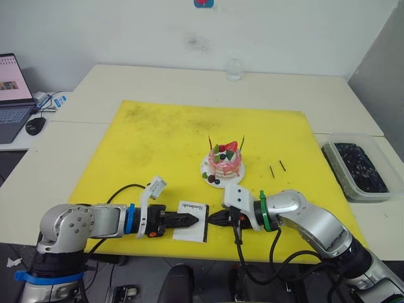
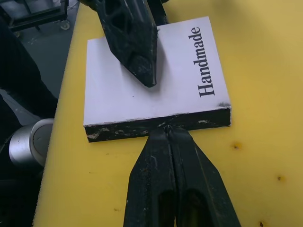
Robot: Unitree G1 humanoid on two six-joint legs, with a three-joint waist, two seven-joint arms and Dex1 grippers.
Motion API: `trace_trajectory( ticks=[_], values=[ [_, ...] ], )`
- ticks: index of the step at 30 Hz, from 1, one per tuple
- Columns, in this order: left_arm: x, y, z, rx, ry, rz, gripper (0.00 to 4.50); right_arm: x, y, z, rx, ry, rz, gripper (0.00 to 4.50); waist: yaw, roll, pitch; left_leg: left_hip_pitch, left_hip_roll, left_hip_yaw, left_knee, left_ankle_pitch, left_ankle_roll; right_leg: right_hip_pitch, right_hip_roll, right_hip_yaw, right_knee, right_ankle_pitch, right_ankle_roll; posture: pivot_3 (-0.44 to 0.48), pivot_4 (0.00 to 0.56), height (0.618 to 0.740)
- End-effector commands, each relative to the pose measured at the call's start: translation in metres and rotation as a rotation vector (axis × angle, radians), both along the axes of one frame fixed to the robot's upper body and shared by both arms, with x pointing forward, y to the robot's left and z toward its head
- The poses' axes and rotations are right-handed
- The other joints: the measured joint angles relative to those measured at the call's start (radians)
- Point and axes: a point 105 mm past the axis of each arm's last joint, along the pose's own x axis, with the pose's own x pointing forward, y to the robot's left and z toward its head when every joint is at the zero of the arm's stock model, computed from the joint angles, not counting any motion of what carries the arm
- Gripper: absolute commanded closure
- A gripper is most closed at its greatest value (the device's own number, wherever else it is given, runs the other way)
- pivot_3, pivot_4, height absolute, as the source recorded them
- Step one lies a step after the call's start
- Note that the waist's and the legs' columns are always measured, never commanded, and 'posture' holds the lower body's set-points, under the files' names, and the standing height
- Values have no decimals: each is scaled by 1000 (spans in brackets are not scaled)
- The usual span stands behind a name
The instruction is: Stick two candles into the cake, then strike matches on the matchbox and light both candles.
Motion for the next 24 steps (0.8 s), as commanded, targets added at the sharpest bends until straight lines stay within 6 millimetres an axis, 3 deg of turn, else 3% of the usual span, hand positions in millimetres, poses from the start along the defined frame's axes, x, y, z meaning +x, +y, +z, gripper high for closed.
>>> trace_trajectory(
  ticks=[1, 3, 6, 10, 16, 20, 24],
  values=[
    [-7, -8, 17, -82, -12, -71, 3846, 4, -10, 25, 52, -50, -34, 4500, 0, 0, 0, 0, 0, 0, 0, 0, 0, 0, 0, 0, 0, 0, 0, 0, 150, 740],
    [-10, -13, 29, -136, -15, -111, 4460, 2, -24, 35, 60, -45, -61, 4500, 4, 0, 0, -1, 0, 0, 0, 0, 0, -1, 0, 0, 0, 0, 0, 0, 150, 740],
    [-14, -25, 36, -187, -20, -154, 4487, -2, -47, 46, 45, -34, -106, 4500, 7, 0, 0, -2, 0, -1, 0, 0, 0, -1, 0, -1, 0, 0, 0, 0, 150, 740],
    [0, -45, 30, -236, -22, -89, 4487, -8, -76, 47, -25, -35, -167, 4500, 6, -1, 0, -2, 0, -1, 0, 0, 0, -1, 0, 0, -1, 0, 0, 0, 150, 740],
    [2, -58, -3, -155, 55, -5, 4487, -15, -71, 33, -46, -21, -174, 4500, -3, 0, 0, -1, 0, -1, 0, 0, 0, -1, 3, 0, 1, 0, 0, 0, 150, 740],
    [3, -59, -15, -123, 79, 29, 4487, -11, -65, 25, -52, -21, -184, 4500, -2, 0, 0, 0, 0, -2, 0, 0, 0, -1, 4, 0, 1, 0, 0, 0, 150, 740],
    [4, -56, -20, -101, 81, 44, 3483, 0, -62, 15, -85, -49, -197, 4500, -4, 0, -1, 0, 0, 0, 0, 0, 0, 0, 3, 1, 0, 1, 1, 0, 150, 740]
  ],
)
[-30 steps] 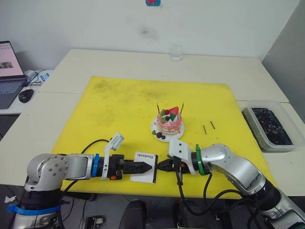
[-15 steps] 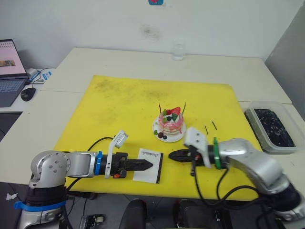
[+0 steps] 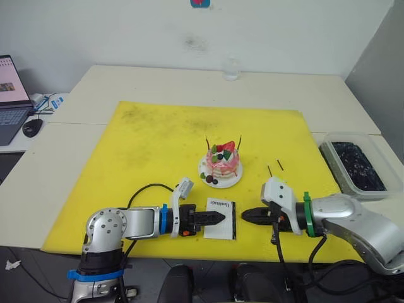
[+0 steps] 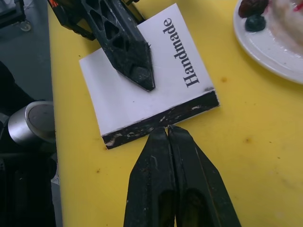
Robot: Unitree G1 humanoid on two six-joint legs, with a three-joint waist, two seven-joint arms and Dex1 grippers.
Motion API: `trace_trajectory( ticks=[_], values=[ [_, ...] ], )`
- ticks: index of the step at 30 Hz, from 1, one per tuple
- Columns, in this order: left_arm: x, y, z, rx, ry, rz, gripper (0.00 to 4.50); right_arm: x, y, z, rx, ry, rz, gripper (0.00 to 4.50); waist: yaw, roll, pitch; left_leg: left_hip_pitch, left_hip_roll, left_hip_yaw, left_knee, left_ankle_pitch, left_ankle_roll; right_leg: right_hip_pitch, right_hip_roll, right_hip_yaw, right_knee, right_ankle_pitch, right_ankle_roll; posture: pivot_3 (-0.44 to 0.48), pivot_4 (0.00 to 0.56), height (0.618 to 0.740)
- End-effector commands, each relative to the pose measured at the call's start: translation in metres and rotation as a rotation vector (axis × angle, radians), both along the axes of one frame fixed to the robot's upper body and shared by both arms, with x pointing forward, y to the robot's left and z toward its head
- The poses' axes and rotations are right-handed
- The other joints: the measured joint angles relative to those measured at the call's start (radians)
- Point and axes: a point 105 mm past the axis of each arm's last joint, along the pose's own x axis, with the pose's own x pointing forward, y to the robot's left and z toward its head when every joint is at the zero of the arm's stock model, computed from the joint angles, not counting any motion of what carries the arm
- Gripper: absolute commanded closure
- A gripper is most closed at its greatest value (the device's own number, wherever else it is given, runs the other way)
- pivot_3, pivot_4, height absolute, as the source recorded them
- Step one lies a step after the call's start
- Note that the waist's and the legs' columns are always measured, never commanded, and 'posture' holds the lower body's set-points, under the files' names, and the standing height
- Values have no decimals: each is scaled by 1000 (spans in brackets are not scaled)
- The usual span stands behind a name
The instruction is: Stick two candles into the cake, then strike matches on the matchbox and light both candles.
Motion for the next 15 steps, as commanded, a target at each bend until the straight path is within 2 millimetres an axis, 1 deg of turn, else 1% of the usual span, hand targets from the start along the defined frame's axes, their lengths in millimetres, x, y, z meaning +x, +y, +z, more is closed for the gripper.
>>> trace_trajectory(
  ticks=[1, 4, 5, 6, 10, 15],
  values=[
    [-1, 3, -11, 38, 29, 16, 3166, 12, 3, -1, -30, -72, -2, 4500, 0, 0, 0, 0, 0, 1, 0, 0, 0, 0, 0, 0, 0, 0, 0, 0, 150, 740],
    [-1, 4, -8, 27, 30, 8, 2207, 17, 1, -7, -71, -88, 2, 4500, 1, 0, 0, 0, 0, 0, 0, 0, 0, 0, 0, 0, 0, 0, 0, 0, 150, 740],
    [-1, 4, -8, 26, 30, 6, 1983, 18, 1, -10, -83, -90, 8, 4500, 1, 0, 0, 0, 0, -1, 0, 0, 0, 0, 0, 0, 0, 0, 0, 0, 150, 740],
    [0, 5, -7, 22, 33, 11, 1668, 17, 1, -12, -95, -90, 19, 4500, 1, 0, -1, 0, 0, -1, 0, 0, 0, 0, 0, 0, 0, 0, 0, 0, 150, 740],
    [6, 7, -7, 11, 48, 34, 1668, 10, 5, -20, -107, -89, 67, 4500, 2, 0, -1, 2, 0, -2, 0, 0, 0, 2, 0, -1, 0, 0, 0, 0, 150, 740],
    [7, 5, -10, 19, 60, 40, 1668, 7, 13, -19, -72, -80, 84, 4500, 2, 0, -2, 5, 0, -3, 0, 0, 0, 5, 0, -1, 0, 0, 0, 0, 150, 740]
  ],
)
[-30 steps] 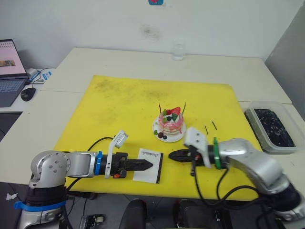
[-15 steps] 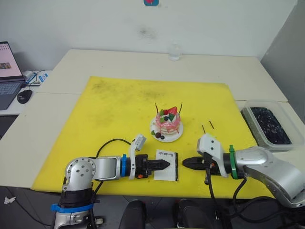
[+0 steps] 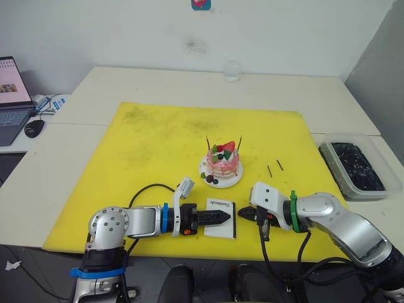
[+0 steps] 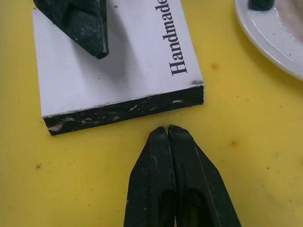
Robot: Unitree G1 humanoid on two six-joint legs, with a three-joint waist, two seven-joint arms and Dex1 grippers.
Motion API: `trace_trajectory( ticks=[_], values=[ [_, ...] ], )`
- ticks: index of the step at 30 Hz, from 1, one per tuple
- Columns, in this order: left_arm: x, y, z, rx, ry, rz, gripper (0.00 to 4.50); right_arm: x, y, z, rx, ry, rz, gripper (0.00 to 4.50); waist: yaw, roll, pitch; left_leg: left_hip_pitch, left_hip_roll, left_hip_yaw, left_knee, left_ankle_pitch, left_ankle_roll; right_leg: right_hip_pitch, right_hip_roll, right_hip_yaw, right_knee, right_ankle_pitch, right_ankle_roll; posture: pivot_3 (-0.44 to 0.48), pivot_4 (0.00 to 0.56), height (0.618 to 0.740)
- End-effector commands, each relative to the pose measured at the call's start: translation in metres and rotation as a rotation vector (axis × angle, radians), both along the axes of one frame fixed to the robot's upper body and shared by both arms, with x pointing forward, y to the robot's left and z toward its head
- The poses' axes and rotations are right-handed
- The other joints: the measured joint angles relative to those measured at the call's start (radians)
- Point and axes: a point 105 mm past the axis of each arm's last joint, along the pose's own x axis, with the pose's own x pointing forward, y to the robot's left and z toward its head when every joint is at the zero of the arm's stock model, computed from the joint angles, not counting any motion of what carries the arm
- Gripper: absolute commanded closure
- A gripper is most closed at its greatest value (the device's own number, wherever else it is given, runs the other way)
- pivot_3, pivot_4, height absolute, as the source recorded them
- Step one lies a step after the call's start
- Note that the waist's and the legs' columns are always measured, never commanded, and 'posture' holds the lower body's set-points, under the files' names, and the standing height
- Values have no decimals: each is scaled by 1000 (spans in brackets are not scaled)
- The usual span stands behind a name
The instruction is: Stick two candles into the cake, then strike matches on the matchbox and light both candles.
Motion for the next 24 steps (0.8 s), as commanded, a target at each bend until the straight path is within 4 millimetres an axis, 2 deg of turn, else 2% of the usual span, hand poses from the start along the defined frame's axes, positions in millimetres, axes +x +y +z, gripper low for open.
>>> trace_trajectory(
  ticks=[1, 24],
  values=[
    [5, 8, -12, 70, 28, 54, 1668, -7, 9, -1, 28, 23, 40, 4500, 0, 0, 0, 0, 0, 0, 0, 0, 0, 0, 0, 0, 0, 0, 0, 0, 150, 740],
    [4, 11, -25, 158, 32, 64, 1668, -8, 16, -1, 50, 35, 60, 4500, -1, 0, 0, 7, 0, -1, -1, 0, 0, 7, -2, -1, -2, -4, -7, 0, 150, 740]
  ],
)
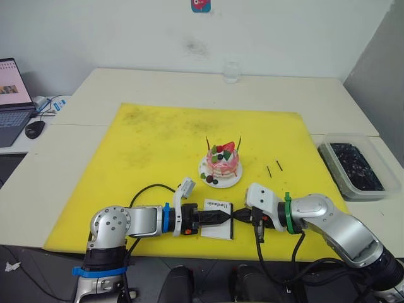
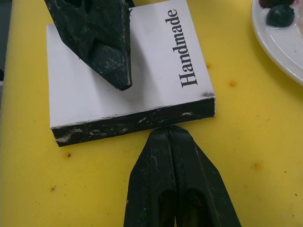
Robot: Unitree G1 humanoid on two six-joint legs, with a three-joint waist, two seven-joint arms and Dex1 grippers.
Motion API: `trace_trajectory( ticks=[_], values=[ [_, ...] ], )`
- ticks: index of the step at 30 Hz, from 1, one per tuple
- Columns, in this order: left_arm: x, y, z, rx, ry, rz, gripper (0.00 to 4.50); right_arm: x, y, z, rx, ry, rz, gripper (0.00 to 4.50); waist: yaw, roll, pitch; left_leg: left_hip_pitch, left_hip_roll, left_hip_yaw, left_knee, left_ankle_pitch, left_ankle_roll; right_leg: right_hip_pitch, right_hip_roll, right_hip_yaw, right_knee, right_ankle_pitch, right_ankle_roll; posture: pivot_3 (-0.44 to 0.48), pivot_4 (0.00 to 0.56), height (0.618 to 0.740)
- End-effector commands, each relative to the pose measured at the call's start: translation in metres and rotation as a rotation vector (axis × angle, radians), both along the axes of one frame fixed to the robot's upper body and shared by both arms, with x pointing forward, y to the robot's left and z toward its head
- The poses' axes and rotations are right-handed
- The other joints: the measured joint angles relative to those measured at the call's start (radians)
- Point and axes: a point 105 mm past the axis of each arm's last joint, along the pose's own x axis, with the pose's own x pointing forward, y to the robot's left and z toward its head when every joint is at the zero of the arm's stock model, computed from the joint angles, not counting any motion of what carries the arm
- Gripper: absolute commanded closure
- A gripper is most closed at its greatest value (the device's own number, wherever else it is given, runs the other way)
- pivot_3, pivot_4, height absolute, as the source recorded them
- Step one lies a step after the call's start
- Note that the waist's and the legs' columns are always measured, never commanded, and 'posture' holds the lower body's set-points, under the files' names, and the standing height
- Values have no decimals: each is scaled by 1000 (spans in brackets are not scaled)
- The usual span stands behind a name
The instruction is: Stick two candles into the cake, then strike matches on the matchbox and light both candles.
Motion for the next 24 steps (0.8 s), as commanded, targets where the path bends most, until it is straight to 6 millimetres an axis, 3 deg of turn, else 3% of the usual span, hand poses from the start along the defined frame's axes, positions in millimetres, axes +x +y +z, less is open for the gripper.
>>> trace_trajectory(
  ticks=[1, 3, 10, 15, 24],
  values=[
    [3, 13, -23, 134, 36, 63, 1857, -6, 6, 2, 10, 1, 40, 4500, 0, 0, 0, 0, 0, 0, 0, 0, 0, 0, 0, 0, 0, 0, 0, 0, 150, 740],
    [2, 13, -25, 152, 34, 57, 2282, -7, 7, 2, 11, 0, 40, 4500, 0, 0, 0, 0, 0, 0, 0, 0, 0, 0, 0, 0, 0, 0, 0, 0, 150, 740],
    [2, 14, -31, 190, 16, 62, 4409, -7, 8, 3, 1, -12, 39, 4500, 0, 0, 0, 0, 0, 0, -1, 0, 0, 0, 0, -1, -1, -1, -2, 0, 150, 740],
    [1, 15, -33, 187, 10, 62, 4465, 1, 7, 10, 5, -83, 21, 4500, 0, 0, 0, 1, 0, -1, -1, 0, 0, 0, -1, -1, -1, -1, -2, 0, 150, 740],
    [-5, 8, -19, 93, -25, 22, 4465, 3, -16, 35, 34, -165, -57, 4500, 0, 0, 0, -1, 0, 0, -3, -1, -1, -3, -2, -1, -4, -1, -2, 0, 150, 740]
  ],
)
